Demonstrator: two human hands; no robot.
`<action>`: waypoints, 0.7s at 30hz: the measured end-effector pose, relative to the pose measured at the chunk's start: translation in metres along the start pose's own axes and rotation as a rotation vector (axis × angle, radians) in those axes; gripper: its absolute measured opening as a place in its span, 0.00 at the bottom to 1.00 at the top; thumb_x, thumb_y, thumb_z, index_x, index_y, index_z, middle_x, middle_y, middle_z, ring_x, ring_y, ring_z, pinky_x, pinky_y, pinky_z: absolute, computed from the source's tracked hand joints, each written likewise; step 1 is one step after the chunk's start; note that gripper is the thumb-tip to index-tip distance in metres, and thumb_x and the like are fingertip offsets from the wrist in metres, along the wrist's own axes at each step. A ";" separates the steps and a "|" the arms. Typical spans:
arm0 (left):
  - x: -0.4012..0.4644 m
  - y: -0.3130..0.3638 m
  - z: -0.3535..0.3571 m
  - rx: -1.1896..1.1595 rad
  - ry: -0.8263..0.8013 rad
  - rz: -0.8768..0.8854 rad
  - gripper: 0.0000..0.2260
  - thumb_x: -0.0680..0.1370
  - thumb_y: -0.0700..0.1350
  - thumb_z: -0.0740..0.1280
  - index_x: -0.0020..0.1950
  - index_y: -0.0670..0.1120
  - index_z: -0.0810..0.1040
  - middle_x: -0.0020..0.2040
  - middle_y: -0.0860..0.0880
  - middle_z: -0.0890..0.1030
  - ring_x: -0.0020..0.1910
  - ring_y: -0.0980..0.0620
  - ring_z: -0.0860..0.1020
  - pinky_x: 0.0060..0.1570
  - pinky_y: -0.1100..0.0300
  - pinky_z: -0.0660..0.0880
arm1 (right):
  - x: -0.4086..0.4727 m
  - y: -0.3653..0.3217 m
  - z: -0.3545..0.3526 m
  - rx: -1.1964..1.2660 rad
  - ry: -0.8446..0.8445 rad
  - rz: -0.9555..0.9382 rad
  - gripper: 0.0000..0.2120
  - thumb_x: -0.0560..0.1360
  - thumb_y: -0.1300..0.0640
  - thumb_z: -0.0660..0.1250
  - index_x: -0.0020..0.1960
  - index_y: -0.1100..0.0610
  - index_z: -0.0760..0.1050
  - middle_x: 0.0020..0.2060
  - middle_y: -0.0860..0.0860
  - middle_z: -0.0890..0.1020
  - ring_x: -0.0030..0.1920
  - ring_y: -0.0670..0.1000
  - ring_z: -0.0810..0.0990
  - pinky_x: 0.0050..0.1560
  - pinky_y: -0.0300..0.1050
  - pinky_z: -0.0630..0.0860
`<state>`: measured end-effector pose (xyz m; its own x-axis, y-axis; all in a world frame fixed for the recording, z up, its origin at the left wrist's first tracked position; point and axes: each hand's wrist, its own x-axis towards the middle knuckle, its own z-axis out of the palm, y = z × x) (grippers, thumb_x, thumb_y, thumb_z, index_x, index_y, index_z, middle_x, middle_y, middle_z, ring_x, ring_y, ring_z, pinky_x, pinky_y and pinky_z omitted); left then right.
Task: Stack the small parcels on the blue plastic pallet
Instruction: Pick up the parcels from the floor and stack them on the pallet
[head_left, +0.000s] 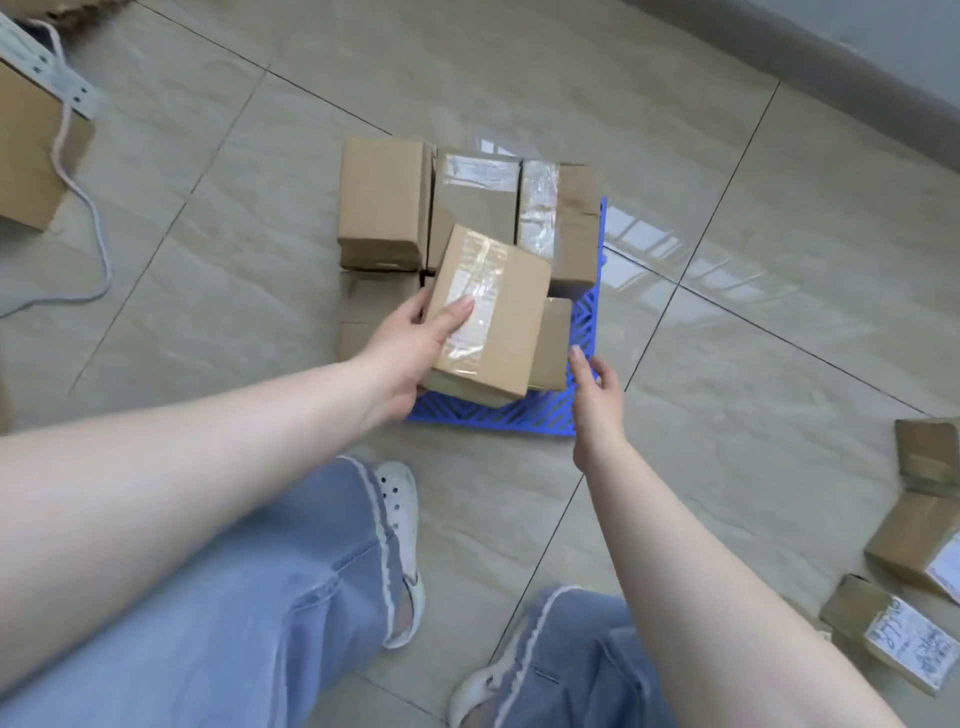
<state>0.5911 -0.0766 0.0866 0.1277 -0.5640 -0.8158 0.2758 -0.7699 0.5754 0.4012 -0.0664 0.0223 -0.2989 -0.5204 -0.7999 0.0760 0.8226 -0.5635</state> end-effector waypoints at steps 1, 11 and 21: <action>0.006 -0.001 -0.001 0.036 -0.019 0.000 0.18 0.78 0.51 0.68 0.67 0.55 0.73 0.52 0.53 0.84 0.41 0.55 0.83 0.39 0.59 0.80 | 0.012 0.011 0.001 -0.020 -0.003 0.008 0.30 0.75 0.43 0.68 0.73 0.52 0.66 0.59 0.50 0.73 0.50 0.47 0.73 0.54 0.41 0.72; 0.042 -0.009 -0.005 0.236 -0.136 0.046 0.17 0.79 0.58 0.62 0.66 0.56 0.72 0.60 0.50 0.82 0.55 0.46 0.81 0.58 0.39 0.75 | 0.073 0.058 0.036 0.121 -0.016 0.135 0.40 0.66 0.37 0.74 0.73 0.45 0.64 0.70 0.48 0.67 0.59 0.54 0.72 0.46 0.52 0.79; 0.030 -0.014 -0.007 0.240 -0.127 0.079 0.15 0.80 0.58 0.61 0.64 0.56 0.73 0.50 0.54 0.83 0.44 0.53 0.81 0.35 0.56 0.80 | 0.084 0.050 0.037 0.237 -0.069 0.126 0.33 0.69 0.51 0.77 0.70 0.57 0.71 0.62 0.54 0.79 0.55 0.55 0.81 0.39 0.45 0.81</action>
<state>0.5976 -0.0802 0.0536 0.0154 -0.6465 -0.7628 0.0338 -0.7621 0.6466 0.4152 -0.0772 -0.0803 -0.2082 -0.4388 -0.8741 0.3314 0.8092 -0.4851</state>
